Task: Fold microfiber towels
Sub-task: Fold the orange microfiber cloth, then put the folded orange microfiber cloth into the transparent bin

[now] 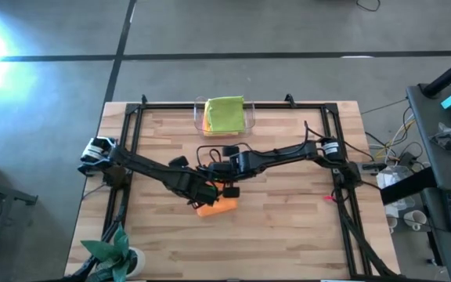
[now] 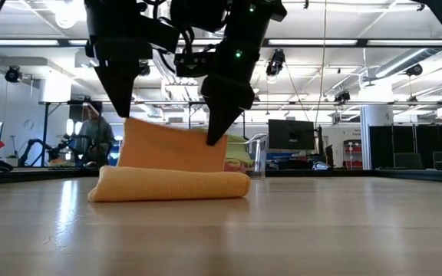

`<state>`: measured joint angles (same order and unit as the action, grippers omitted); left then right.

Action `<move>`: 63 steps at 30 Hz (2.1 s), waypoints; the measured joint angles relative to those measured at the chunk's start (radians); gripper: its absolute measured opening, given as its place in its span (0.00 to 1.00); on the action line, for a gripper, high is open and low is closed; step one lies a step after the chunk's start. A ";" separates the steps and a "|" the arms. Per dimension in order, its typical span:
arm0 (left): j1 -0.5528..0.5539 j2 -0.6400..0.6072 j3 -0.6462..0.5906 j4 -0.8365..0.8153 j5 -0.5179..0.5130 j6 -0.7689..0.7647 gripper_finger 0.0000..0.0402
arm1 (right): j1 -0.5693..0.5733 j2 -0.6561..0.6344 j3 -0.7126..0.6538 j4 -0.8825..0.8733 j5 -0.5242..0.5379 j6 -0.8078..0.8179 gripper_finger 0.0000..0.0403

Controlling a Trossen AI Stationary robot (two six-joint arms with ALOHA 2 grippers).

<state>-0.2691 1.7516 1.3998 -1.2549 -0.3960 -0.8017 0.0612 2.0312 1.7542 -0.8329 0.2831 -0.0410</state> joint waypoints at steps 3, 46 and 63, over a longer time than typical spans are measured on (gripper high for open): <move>0.001 0.000 0.000 -0.001 0.022 -0.004 0.28 | -0.009 0.001 0.000 0.015 0.005 -0.002 0.17; 0.023 -0.132 -0.470 0.749 0.154 0.310 0.33 | 0.163 -0.295 -0.472 0.496 -0.218 0.934 0.34; 0.032 -0.134 -0.540 0.910 0.413 0.076 0.33 | 0.198 -0.294 -0.531 0.546 -0.108 1.344 0.34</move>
<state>-0.2369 1.6180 0.8597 -0.3450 0.0165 -0.7262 0.2588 1.7374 1.2236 -0.2867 0.1753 1.3026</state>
